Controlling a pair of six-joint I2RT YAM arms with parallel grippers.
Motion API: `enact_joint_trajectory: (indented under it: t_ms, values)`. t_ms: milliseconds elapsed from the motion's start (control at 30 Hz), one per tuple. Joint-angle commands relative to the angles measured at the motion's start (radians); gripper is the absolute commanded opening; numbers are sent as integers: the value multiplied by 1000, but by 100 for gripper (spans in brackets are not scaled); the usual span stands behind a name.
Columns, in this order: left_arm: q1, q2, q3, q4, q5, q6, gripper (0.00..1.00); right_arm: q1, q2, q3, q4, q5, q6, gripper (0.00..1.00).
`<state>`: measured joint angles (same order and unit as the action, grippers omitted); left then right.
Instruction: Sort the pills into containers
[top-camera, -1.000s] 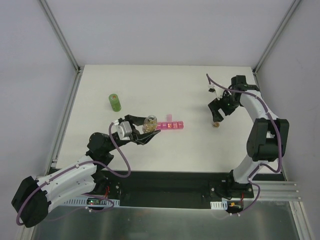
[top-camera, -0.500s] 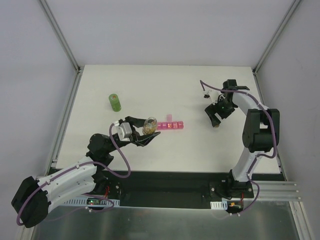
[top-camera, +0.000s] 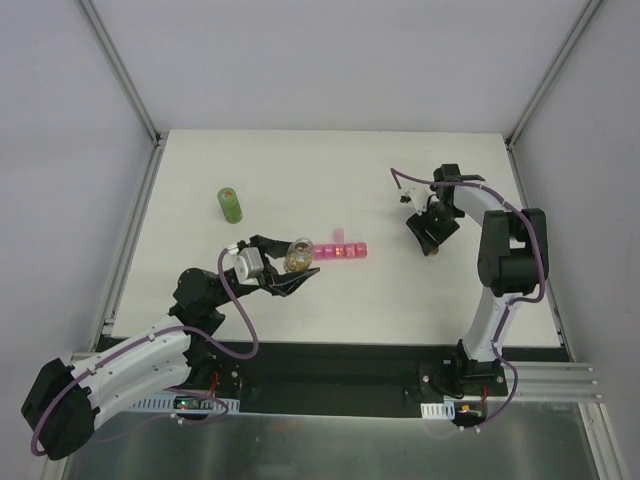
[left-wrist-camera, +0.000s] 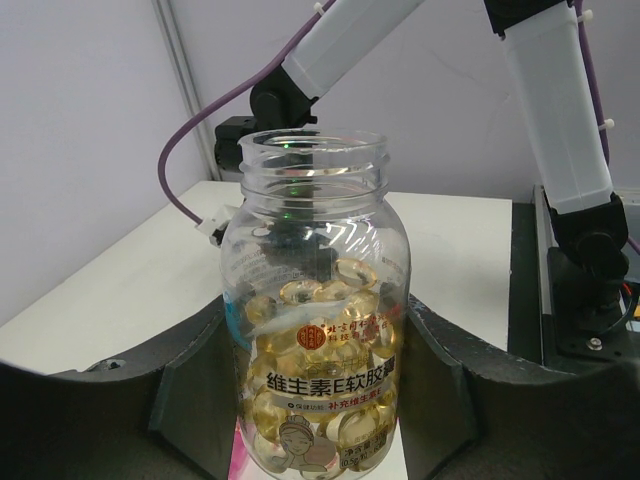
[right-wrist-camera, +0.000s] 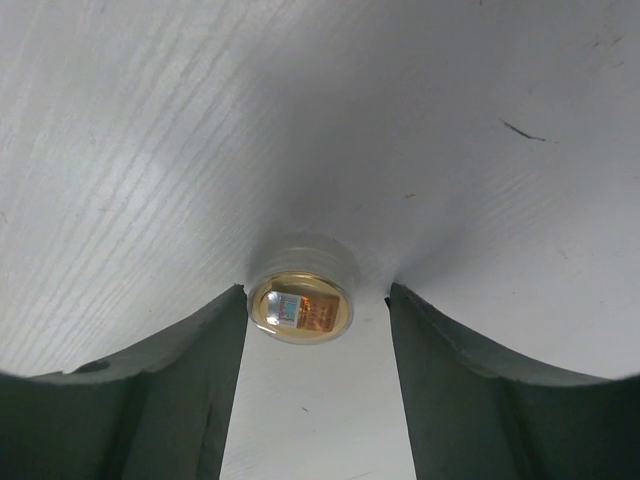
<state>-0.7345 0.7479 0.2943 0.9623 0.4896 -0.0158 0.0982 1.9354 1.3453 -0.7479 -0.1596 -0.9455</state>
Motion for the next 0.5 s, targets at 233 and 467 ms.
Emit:
enact_joint_trajectory:
  t_ms: [233, 467]
  values:
    - [-9, -28, -3, -2, 24, -1, 0, 3, -24, -17, -21, 8, 24, 38]
    - [-9, -22, -1, -28, 66, -7, 0, 3, -151, -38, -67, -99, -32, 26]
